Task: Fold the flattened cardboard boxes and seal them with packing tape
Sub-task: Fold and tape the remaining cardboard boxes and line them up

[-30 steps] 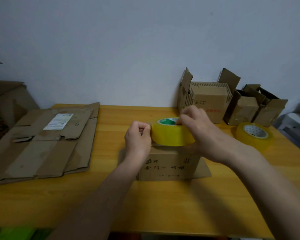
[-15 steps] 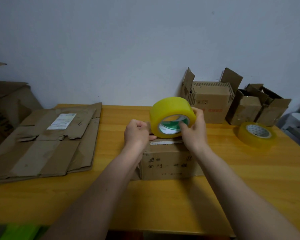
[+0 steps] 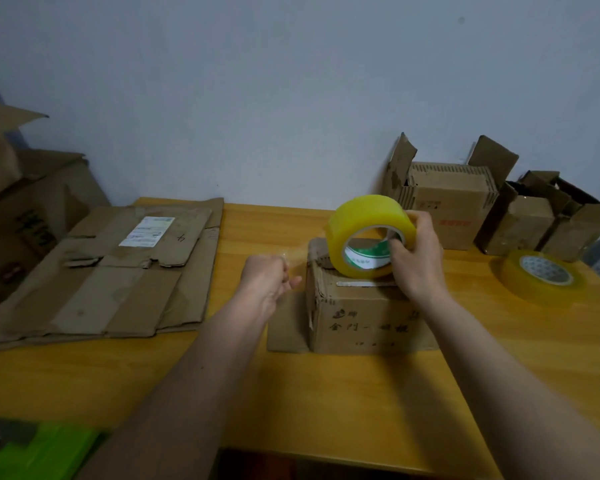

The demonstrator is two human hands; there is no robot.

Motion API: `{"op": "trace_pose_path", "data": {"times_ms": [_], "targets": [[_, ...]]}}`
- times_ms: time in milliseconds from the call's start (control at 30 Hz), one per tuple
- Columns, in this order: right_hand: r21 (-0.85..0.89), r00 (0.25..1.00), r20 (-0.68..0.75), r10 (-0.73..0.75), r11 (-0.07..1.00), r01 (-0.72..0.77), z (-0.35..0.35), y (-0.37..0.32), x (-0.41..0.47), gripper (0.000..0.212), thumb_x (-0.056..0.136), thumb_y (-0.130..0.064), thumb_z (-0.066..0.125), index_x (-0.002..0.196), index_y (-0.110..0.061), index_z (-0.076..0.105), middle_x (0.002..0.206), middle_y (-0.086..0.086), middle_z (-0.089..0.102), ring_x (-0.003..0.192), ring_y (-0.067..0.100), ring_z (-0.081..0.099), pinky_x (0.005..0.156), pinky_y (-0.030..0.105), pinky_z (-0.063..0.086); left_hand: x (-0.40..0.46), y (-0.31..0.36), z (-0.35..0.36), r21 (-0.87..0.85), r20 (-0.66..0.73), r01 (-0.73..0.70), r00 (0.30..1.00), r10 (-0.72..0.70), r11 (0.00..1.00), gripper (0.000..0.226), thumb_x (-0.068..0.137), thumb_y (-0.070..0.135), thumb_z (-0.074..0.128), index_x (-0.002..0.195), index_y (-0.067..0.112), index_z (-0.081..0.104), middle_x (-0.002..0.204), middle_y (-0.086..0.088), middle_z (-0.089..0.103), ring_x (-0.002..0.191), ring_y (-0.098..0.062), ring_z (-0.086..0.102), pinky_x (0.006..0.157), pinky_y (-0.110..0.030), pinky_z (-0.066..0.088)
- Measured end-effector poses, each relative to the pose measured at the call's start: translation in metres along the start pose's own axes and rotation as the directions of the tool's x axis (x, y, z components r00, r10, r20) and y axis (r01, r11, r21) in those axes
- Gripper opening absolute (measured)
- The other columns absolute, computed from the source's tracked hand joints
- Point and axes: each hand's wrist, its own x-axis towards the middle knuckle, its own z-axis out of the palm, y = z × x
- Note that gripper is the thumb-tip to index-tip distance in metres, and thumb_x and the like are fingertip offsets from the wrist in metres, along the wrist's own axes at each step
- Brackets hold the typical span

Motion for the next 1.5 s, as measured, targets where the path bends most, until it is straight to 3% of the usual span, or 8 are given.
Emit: {"op": "trace_pose_path", "data": {"times_ms": [200,400,600,867,1033,1300,1400,1500], "targets": [[-0.012,1.000,-0.014,0.021,1.000,-0.022,0.002,0.003,0.000,0.029,0.093,-0.011,0.053,0.120,-0.014,0.047,0.096,-0.002,0.052,0.093,0.019,0.052,0.077,0.035,0.043,0.009,-0.022,0.017,0.053,-0.027,-0.006,1.000,0.008,0.999,0.021,0.101,0.021,0.049,0.108,0.002,0.058,0.084,-0.005,0.052,0.068,-0.015,0.054,0.082,-0.032,0.056],[-0.027,0.995,0.096,0.037,0.999,-0.035,0.011,0.007,-0.002,0.020,0.088,-0.021,0.062,0.106,-0.021,0.053,0.103,0.005,0.058,0.095,0.023,0.055,0.078,0.038,0.046,0.018,-0.050,0.032,0.172,-0.067,0.046,0.997,-0.035,0.984,0.027,0.102,0.020,0.042,0.116,0.003,0.057,0.095,-0.008,0.057,0.077,-0.020,0.051,0.066,-0.031,0.040],[0.070,0.995,0.083,0.057,0.996,-0.063,0.015,0.004,-0.003,0.009,0.095,-0.018,0.053,0.104,-0.016,0.051,0.086,-0.007,0.053,0.087,0.017,0.050,0.064,0.025,0.039,0.018,-0.061,0.029,0.063,-0.076,0.055,0.996,-0.050,0.997,0.023,0.101,0.028,0.046,0.099,0.008,0.057,0.092,-0.009,0.062,0.081,-0.025,0.058,0.070,-0.036,0.046],[0.303,0.975,-0.034,0.221,0.932,-0.200,0.008,0.009,0.005,0.003,0.095,-0.017,0.054,0.098,-0.019,0.055,0.085,-0.005,0.054,0.086,0.016,0.051,0.074,0.030,0.040,0.015,-0.049,0.034,0.021,-0.101,-0.040,0.994,0.042,0.999,0.021,0.102,0.029,0.045,0.103,0.010,0.053,0.087,-0.004,0.052,0.074,-0.017,0.047,0.068,-0.031,0.041],[0.306,0.971,-0.012,0.238,0.926,-0.223,0.010,0.010,0.006,0.011,0.095,-0.020,0.056,0.106,-0.016,0.056,0.089,-0.006,0.056,0.089,0.015,0.052,0.076,0.029,0.039,0.012,-0.049,0.038,0.046,-0.068,0.007,0.998,-0.004,0.999,0.025,0.103,0.027,0.043,0.112,0.007,0.055,0.106,-0.011,0.062,0.091,-0.025,0.058,0.072,-0.034,0.046],[0.306,0.977,0.000,0.211,0.931,-0.201,0.009,0.009,0.004,0.009,0.095,-0.022,0.057,0.103,-0.018,0.055,0.092,-0.003,0.056,0.092,0.018,0.053,0.077,0.031,0.042,0.010,-0.046,0.036,-0.012,-0.139,-0.013,0.990,0.011,1.000,0.021,0.105,0.024,0.036,0.113,0.009,0.049,0.093,-0.004,0.050,0.072,-0.014,0.044,0.061,-0.029,0.035],[0.289,0.979,0.017,0.205,0.936,-0.201,0.009,0.008,0.002,0.011,0.095,-0.023,0.057,0.104,-0.019,0.052,0.098,0.002,0.057,0.093,0.018,0.053,0.077,0.031,0.043,0.010,-0.050,0.037,0.035,-0.085,0.026,0.996,-0.023,0.999,0.016,0.104,0.025,0.037,0.106,0.013,0.048,0.095,-0.006,0.053,0.081,-0.019,0.049,0.071,-0.033,0.040],[0.295,0.976,0.018,0.217,0.932,-0.212,0.009,0.007,0.002,0.010,0.095,-0.023,0.057,0.103,-0.019,0.052,0.097,0.001,0.057,0.094,0.019,0.054,0.080,0.034,0.044,0.014,-0.051,0.037,0.156,-0.027,-0.022,0.999,0.027,0.987,0.023,0.103,0.029,0.041,0.088,0.012,0.048,0.089,-0.010,0.054,0.069,-0.019,0.048,0.059,-0.030,0.037]]}}
